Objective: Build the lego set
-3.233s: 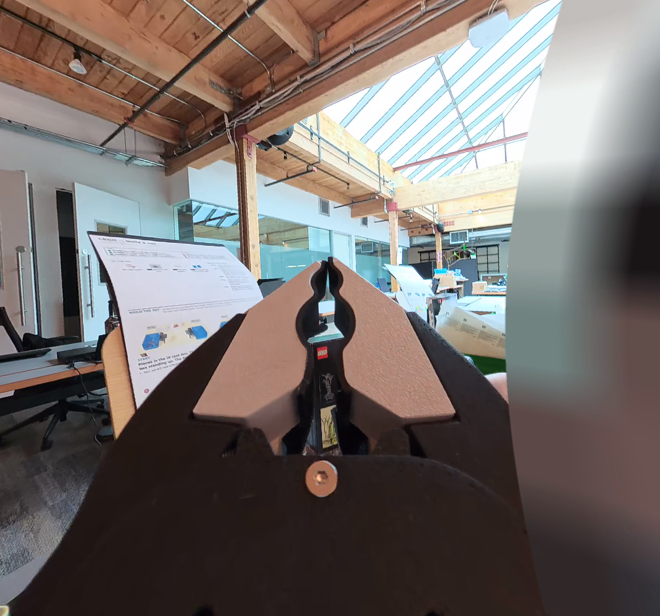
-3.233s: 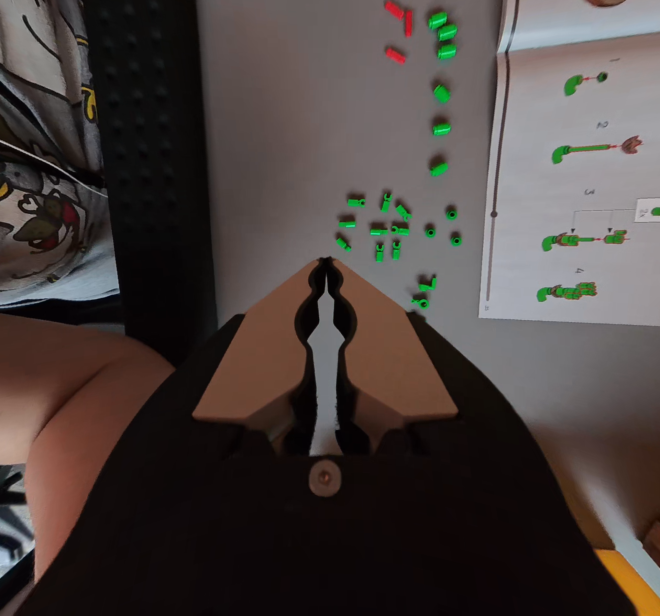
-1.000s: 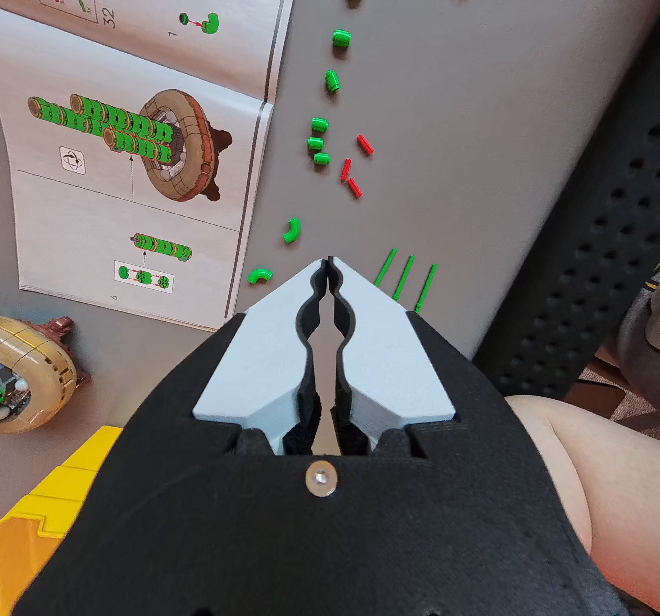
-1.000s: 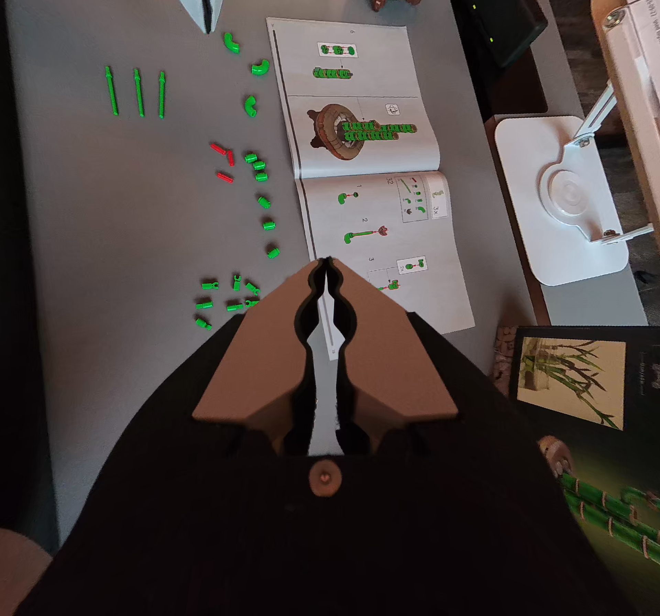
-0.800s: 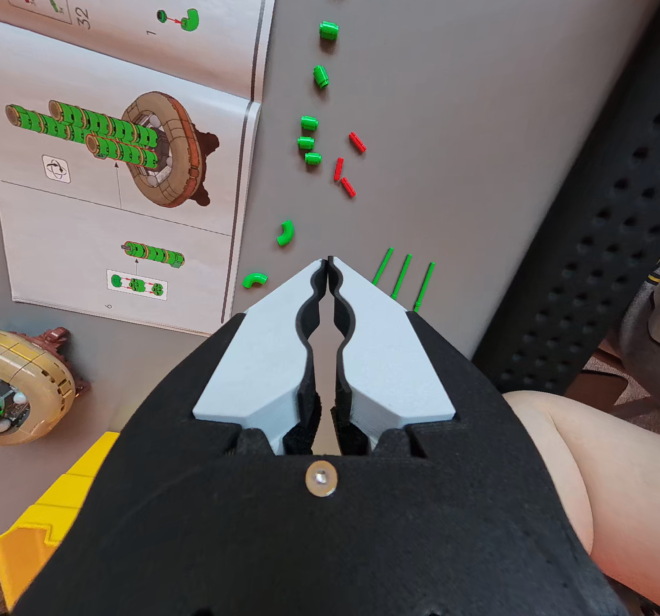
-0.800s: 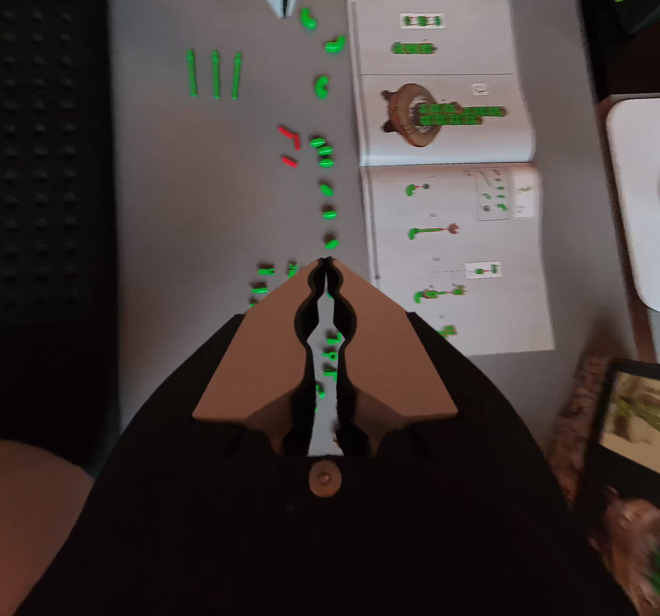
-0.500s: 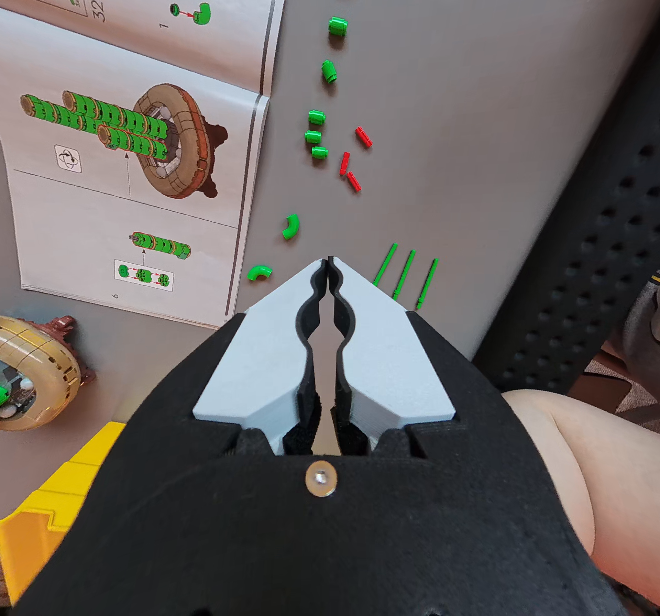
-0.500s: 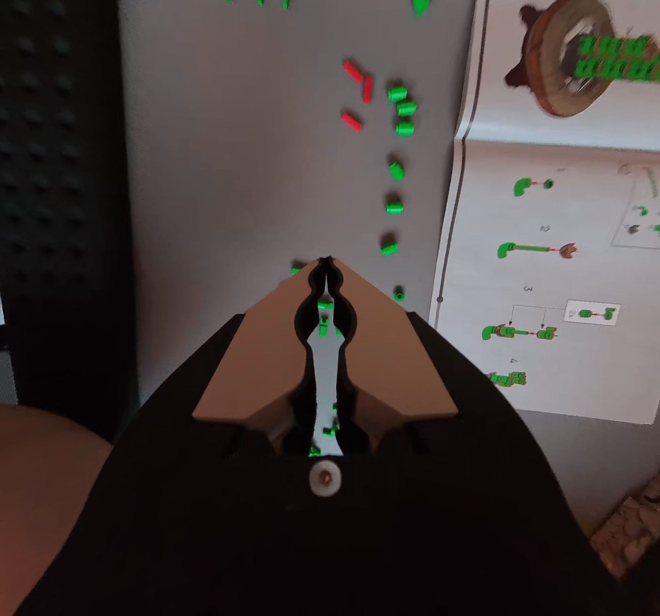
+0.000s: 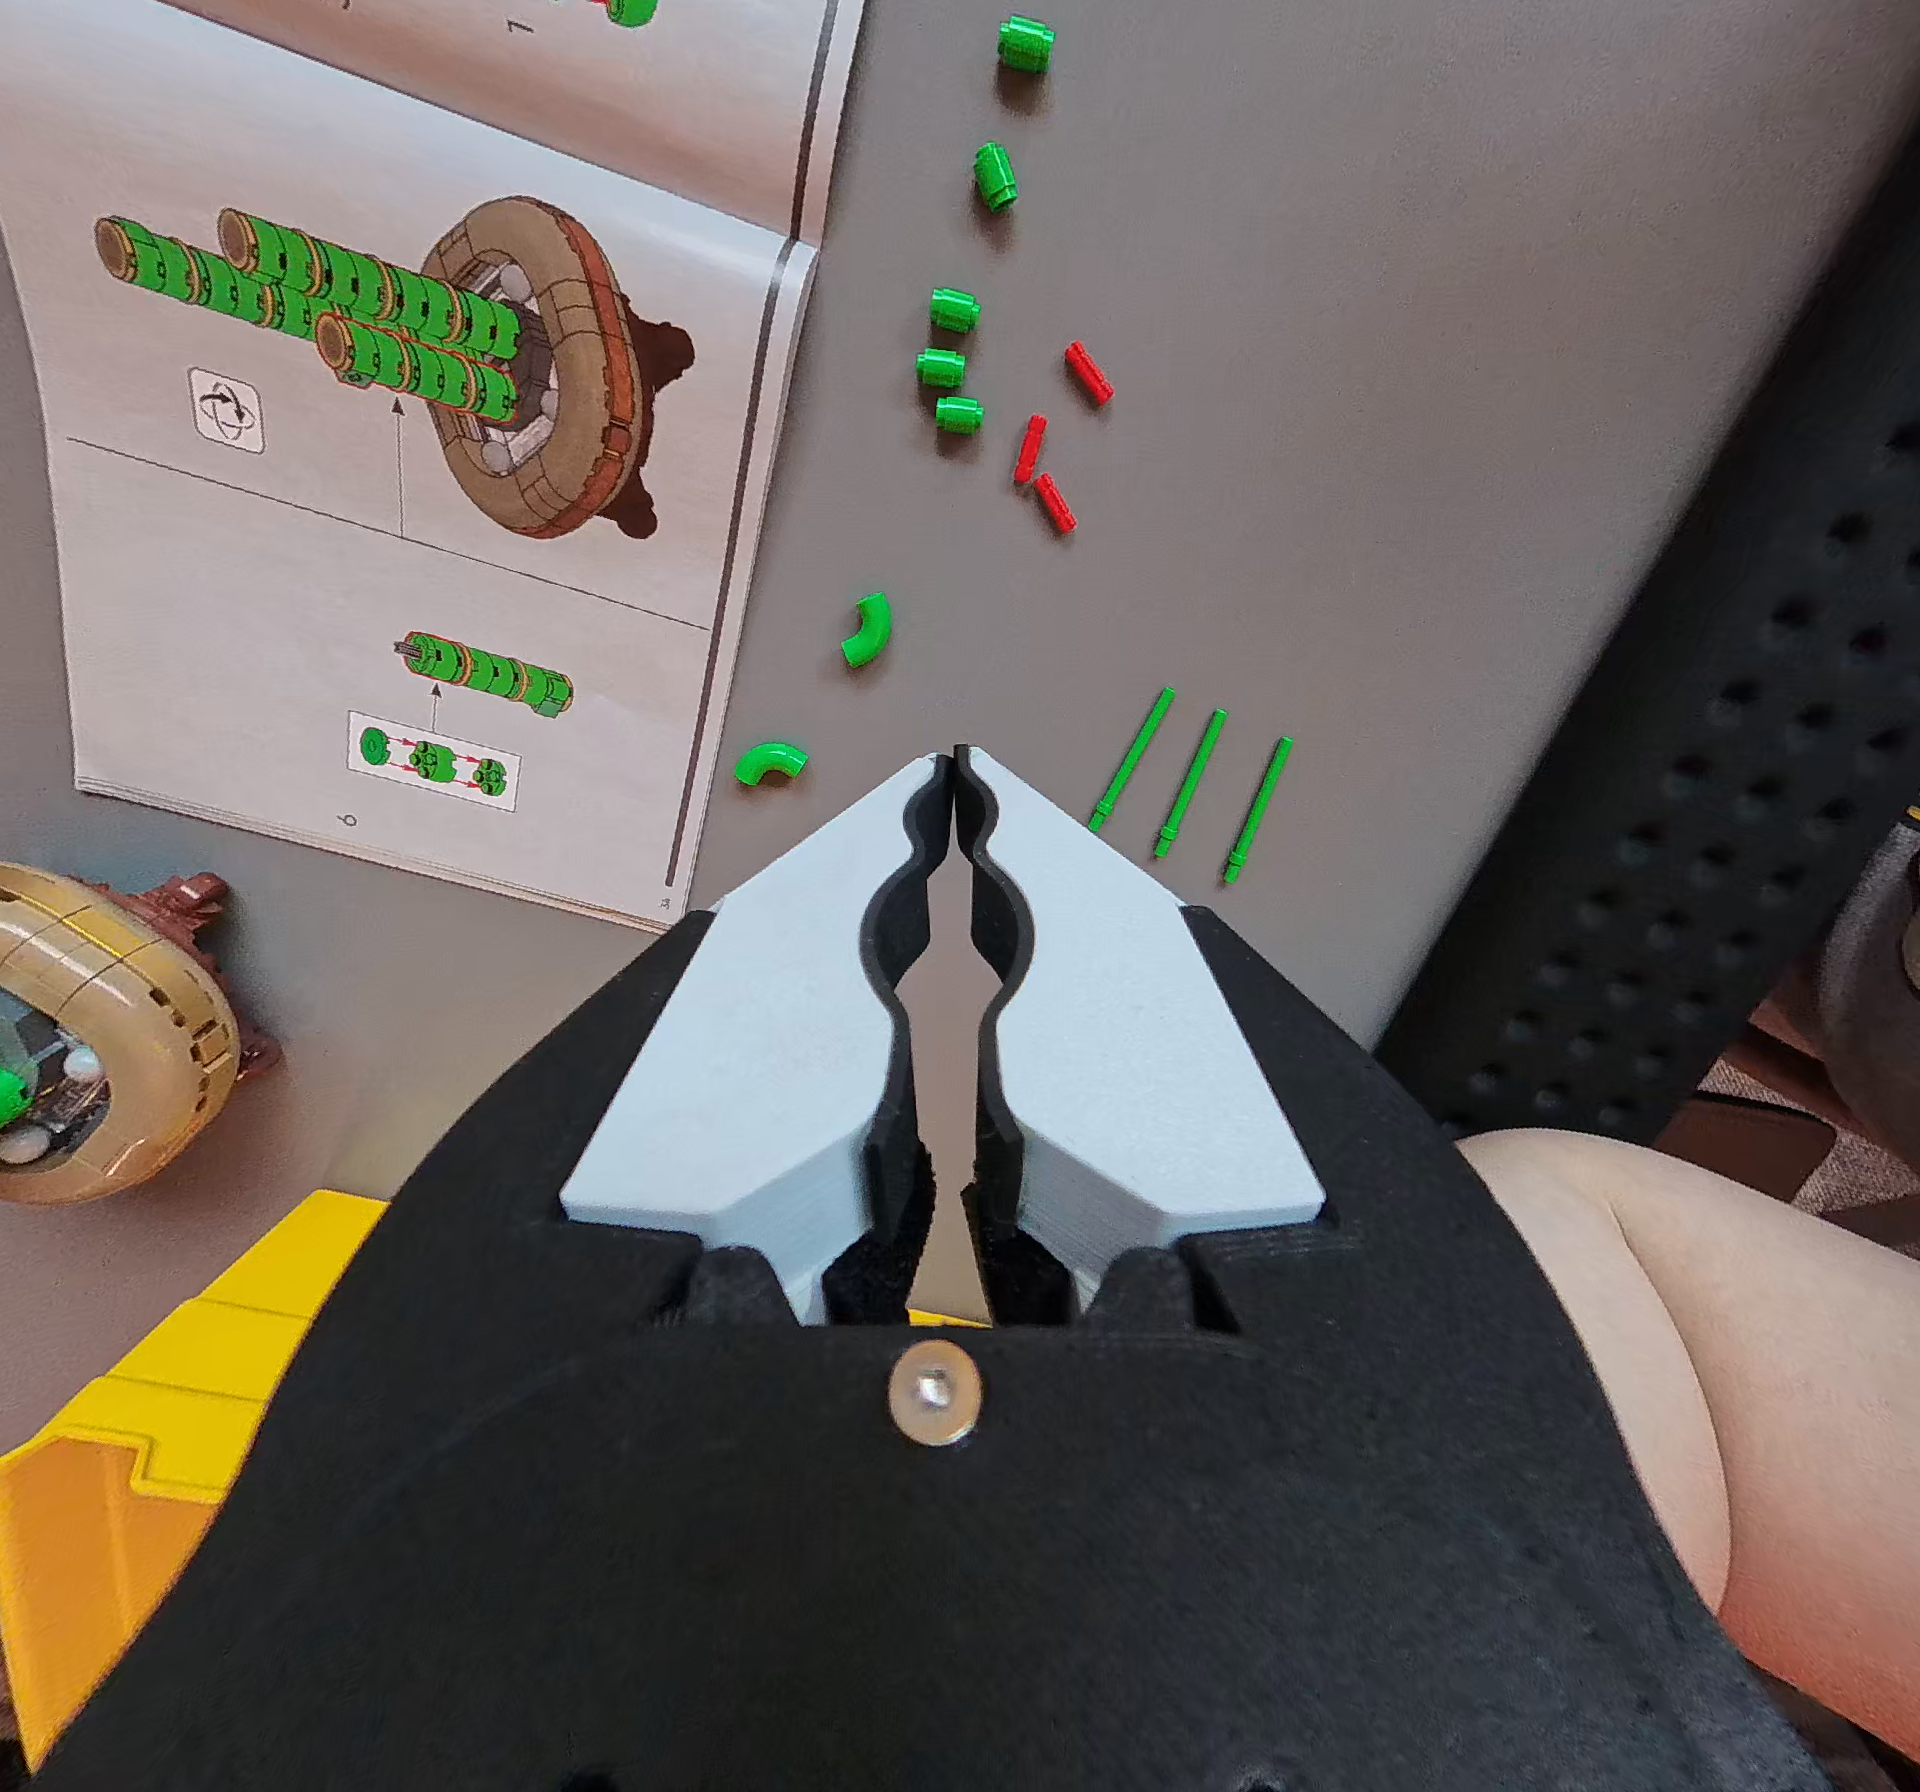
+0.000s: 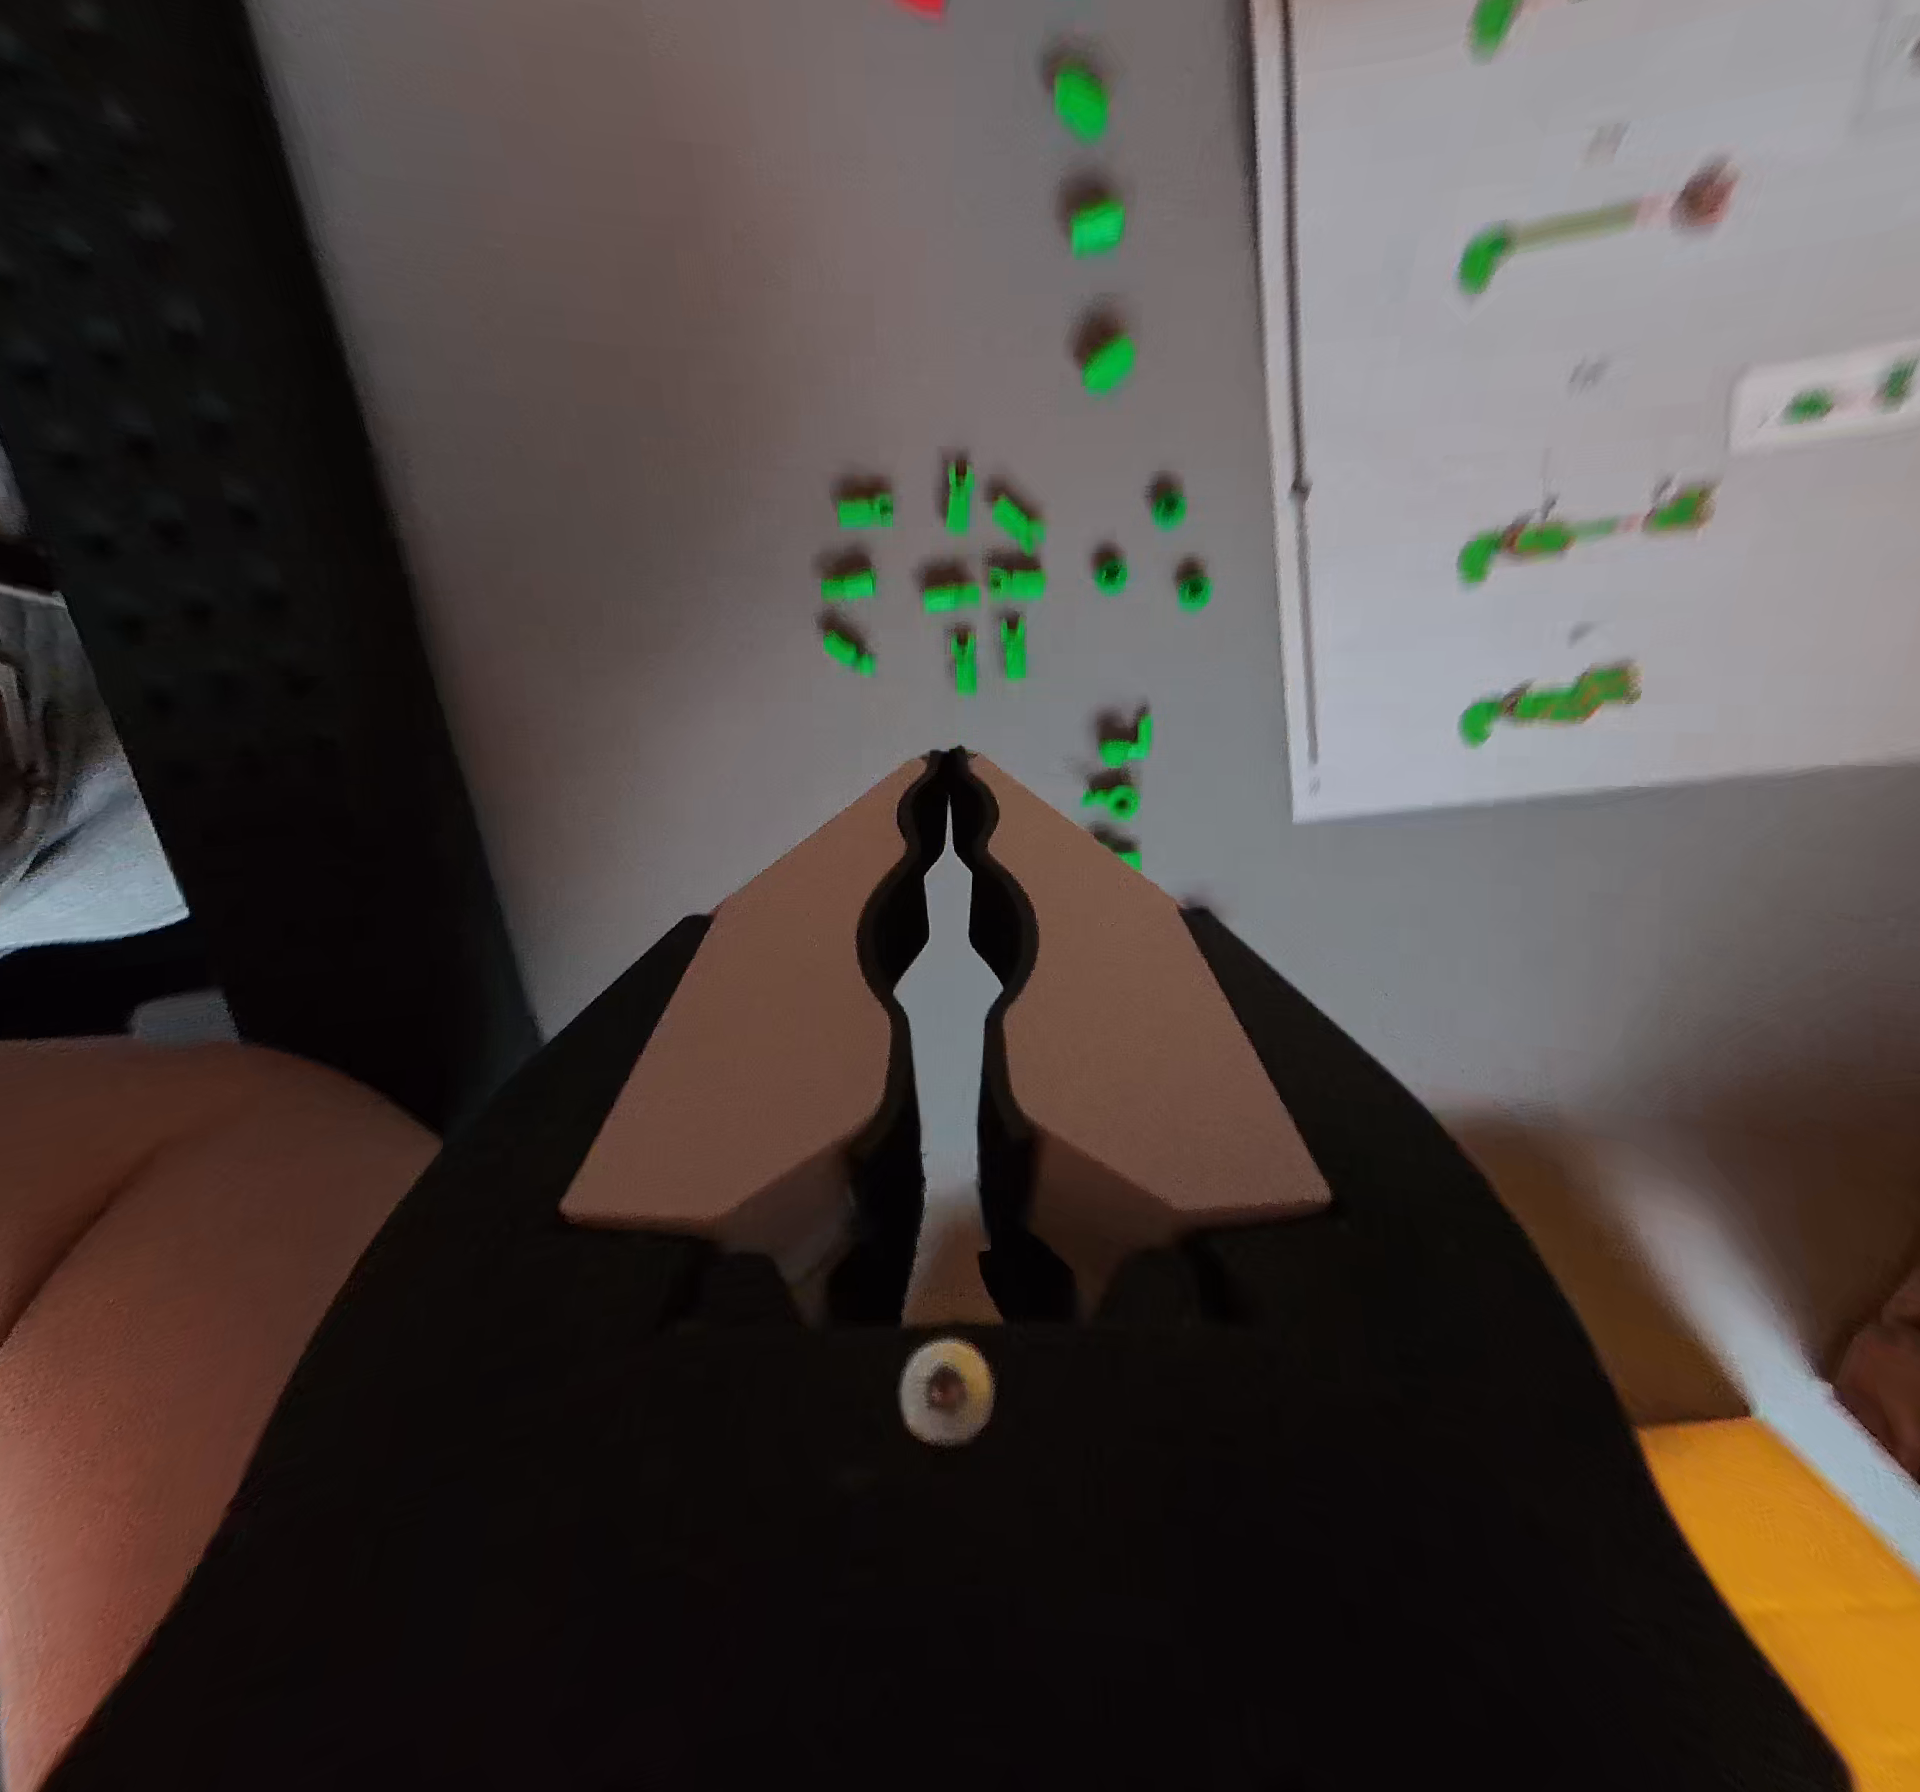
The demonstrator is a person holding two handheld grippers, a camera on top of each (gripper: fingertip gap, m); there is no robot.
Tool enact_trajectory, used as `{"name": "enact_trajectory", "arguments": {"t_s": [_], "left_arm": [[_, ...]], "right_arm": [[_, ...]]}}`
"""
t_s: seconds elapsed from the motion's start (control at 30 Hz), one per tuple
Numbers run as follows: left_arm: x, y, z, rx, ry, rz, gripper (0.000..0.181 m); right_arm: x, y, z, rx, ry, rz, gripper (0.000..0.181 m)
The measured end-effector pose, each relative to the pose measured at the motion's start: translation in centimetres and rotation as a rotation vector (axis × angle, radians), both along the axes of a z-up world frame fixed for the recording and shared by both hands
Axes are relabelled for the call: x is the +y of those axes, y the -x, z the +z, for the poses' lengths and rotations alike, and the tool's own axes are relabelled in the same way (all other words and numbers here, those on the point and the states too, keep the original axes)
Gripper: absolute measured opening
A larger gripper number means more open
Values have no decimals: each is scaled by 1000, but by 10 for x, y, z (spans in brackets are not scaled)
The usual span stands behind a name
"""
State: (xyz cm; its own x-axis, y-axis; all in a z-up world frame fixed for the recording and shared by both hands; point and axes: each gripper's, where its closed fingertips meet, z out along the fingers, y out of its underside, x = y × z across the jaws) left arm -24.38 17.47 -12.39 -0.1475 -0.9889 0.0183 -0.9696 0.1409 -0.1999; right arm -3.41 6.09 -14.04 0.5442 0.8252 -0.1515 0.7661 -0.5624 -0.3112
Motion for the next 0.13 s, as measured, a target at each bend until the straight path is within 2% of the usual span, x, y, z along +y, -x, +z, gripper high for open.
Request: {"name": "enact_trajectory", "arguments": {"t_s": [0.03,0.13], "left_arm": [[0,0,0,-1,-1,-1,0],[0,0,-1,1,0,-2,0]], "right_arm": [[-6,-7,-9,-19,54,-11,0],[-2,6,-11,27,68,22,0]]}}
